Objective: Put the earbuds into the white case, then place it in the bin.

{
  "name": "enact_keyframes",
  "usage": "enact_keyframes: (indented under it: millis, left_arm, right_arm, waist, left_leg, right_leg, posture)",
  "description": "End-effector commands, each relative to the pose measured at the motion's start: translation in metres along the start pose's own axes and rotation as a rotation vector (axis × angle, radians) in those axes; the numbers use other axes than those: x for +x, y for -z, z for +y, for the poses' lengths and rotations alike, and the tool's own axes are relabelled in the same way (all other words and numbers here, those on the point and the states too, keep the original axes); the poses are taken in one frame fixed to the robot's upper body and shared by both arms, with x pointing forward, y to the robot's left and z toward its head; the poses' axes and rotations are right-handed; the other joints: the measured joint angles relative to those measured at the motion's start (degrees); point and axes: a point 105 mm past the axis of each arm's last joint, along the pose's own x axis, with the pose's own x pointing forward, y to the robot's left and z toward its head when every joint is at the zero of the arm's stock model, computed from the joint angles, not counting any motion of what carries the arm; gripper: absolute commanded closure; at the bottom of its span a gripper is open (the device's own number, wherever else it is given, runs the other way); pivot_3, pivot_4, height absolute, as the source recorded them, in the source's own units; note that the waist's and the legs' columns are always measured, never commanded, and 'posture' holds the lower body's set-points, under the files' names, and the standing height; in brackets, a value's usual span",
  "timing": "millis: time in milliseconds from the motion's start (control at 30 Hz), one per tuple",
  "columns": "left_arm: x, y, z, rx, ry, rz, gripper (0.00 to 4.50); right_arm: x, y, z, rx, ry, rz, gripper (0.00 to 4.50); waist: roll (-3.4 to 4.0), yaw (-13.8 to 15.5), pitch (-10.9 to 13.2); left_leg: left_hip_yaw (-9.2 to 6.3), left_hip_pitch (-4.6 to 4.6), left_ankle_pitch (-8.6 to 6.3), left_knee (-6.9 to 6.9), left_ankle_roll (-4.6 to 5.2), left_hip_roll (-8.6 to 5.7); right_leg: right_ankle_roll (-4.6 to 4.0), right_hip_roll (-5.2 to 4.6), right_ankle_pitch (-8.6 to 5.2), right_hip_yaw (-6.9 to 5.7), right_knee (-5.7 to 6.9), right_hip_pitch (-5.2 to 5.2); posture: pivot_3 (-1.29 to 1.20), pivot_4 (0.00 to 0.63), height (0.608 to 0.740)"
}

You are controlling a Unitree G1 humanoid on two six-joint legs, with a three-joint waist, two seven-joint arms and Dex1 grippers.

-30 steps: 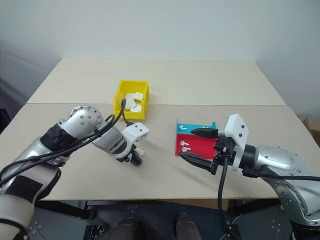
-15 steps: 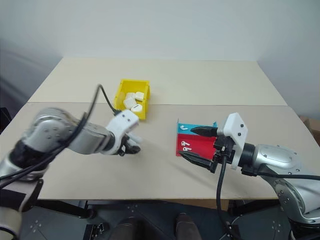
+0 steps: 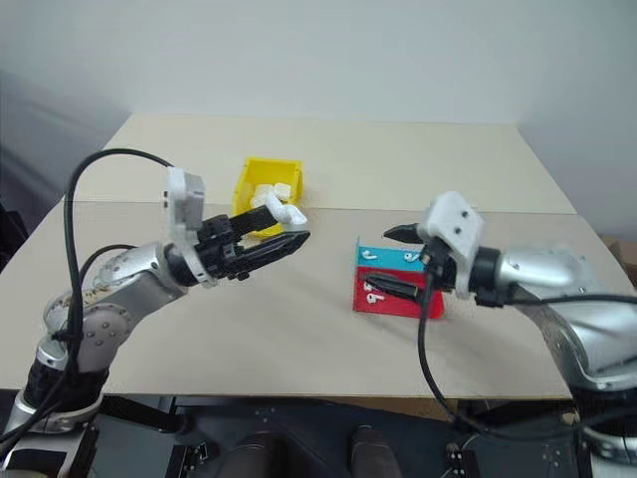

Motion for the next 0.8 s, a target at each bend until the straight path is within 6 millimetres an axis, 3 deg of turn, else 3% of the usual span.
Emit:
enact_keyframes:
  millis: [33, 200, 400, 567, 800]
  left_arm:
    - [-0.013, -0.008, -0.005, 0.037, 0.187, -0.047, 1.62]
    - [-0.036, -0.005, -0.005, 0.100, 0.323, -0.061, 1.62]
    - [-0.043, -0.002, -0.012, 0.176, 0.421, -0.067, 1.62]
    - [-0.039, 0.002, -0.023, 0.179, 0.456, -0.074, 1.62]
    - [-0.031, 0.008, -0.028, 0.207, 0.426, -0.069, 1.62]
  right_arm:
    - [0.009, 0.005, -0.012, -0.050, -0.003, 0.166, 0.00]
    - [0.020, 0.013, -0.010, -0.064, -0.118, 0.283, 0.00]
    - [0.028, 0.025, -0.008, -0.094, -0.217, 0.349, 0.00]
    - [0.033, 0.028, -0.006, -0.153, -0.283, 0.389, 1.22]
    - [0.043, 0.040, 0.001, -0.217, -0.365, 0.464, 1.22]
  waist:
    - [0.02, -0.4, 0.0]
    - [0.02, -0.8, 0.0]
    - [0.02, -0.6, 0.0]
    - [0.02, -0.8, 0.0]
    - [0.02, -0.8, 0.0]
  left_leg:
    - [0.02, 0.00, -0.02, 0.00, 0.03, 0.00]
    - [-0.01, -0.14, -0.05, -0.01, 0.09, 0.04]
    - [0.01, -0.29, -0.12, 0.04, 0.21, 0.06]
    - [0.00, -0.28, -0.12, 0.03, 0.22, 0.11]
    - [0.01, -0.27, -0.12, 0.05, 0.22, 0.12]
  right_leg:
    - [0.01, 0.00, -0.01, 0.01, 0.00, -0.01]
    - [0.01, 0.02, -0.01, -0.05, -0.04, -0.13]
    - [0.06, -0.03, -0.03, -0.07, -0.13, -0.19]
    - [0.05, 0.01, -0.03, -0.07, -0.06, -0.25]
    - [0.05, 0.01, -0.02, -0.06, 0.02, -0.27]
  posture:
    - [0.00, 0.150, 0.740]
    - [0.00, 0.150, 0.740]
    - [0.00, 0.150, 0.740]
    - [0.00, 0.150, 0.740]
    - [0.00, 0.150, 0.740]
